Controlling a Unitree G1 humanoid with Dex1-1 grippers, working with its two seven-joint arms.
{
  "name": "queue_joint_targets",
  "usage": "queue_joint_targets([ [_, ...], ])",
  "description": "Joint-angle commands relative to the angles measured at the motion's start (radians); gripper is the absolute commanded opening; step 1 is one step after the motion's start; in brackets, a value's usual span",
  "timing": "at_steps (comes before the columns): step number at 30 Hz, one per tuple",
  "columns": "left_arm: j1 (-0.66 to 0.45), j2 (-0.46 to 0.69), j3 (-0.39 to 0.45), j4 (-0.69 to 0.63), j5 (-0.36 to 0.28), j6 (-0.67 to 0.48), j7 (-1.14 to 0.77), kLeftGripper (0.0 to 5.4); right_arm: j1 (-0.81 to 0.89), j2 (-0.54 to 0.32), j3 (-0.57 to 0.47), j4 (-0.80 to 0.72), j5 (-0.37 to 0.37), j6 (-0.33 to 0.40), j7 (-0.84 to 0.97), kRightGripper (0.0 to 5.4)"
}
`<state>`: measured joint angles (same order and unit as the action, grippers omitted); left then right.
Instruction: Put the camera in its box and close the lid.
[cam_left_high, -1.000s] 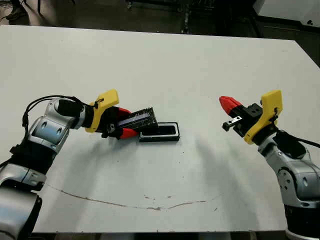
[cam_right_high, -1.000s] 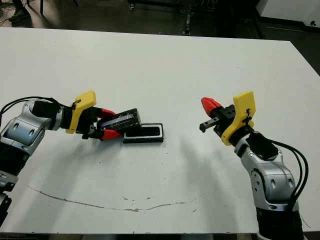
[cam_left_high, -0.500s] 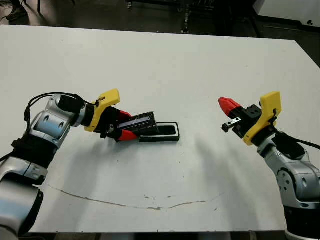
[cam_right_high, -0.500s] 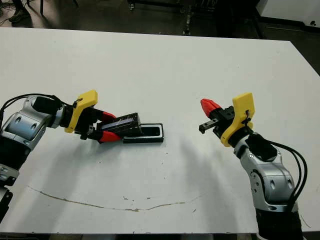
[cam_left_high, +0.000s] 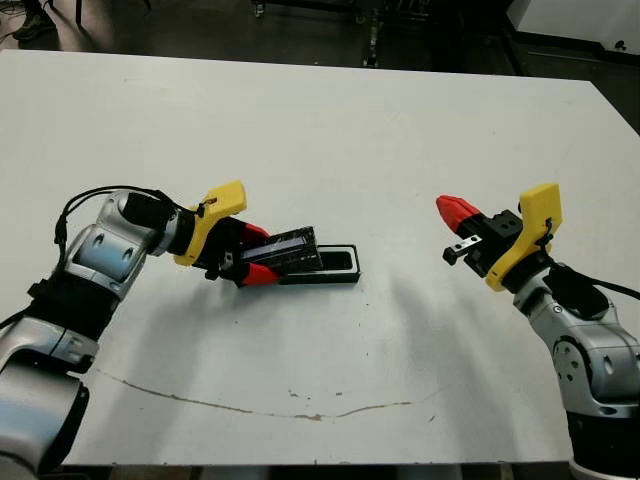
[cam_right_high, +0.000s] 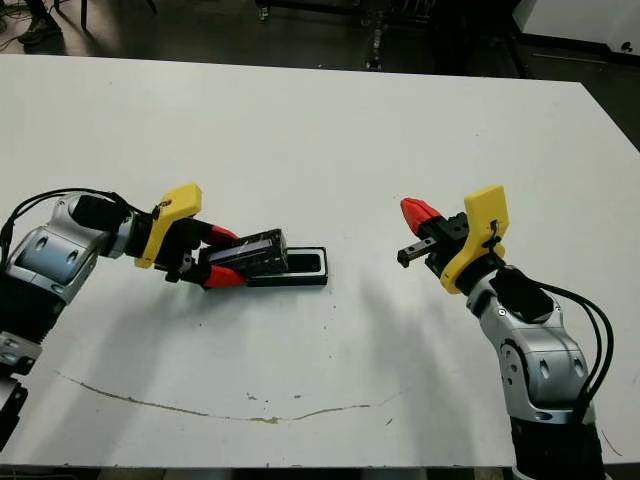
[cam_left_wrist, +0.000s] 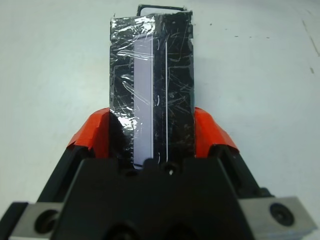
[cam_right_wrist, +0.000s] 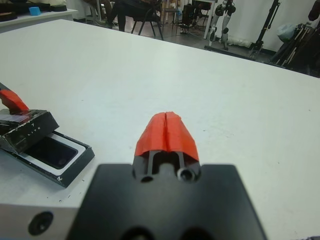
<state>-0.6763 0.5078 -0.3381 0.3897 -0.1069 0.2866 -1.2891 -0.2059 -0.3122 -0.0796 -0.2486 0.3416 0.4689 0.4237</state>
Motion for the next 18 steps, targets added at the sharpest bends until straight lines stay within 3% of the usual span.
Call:
queue_joint_targets([
  [1,0.046,-0.008,-0.032,-0.037,0.02,0.023,0.003,3.17,0.006,-0.01,-0.008,0.005,0.003,0.018,-0.006,0.0],
  [9,0.077,-0.003,-0.029,-0.107,-0.001,0.112,0.011,3.17,0.003,-0.014,-0.007,0.007,-0.003,0.008,-0.001,0.0],
  [18,0.102,-0.028,-0.036,-0.107,0.029,0.11,0.098,3.17,0.002,-0.015,-0.007,0.007,-0.005,0.009,-0.001,0.0],
])
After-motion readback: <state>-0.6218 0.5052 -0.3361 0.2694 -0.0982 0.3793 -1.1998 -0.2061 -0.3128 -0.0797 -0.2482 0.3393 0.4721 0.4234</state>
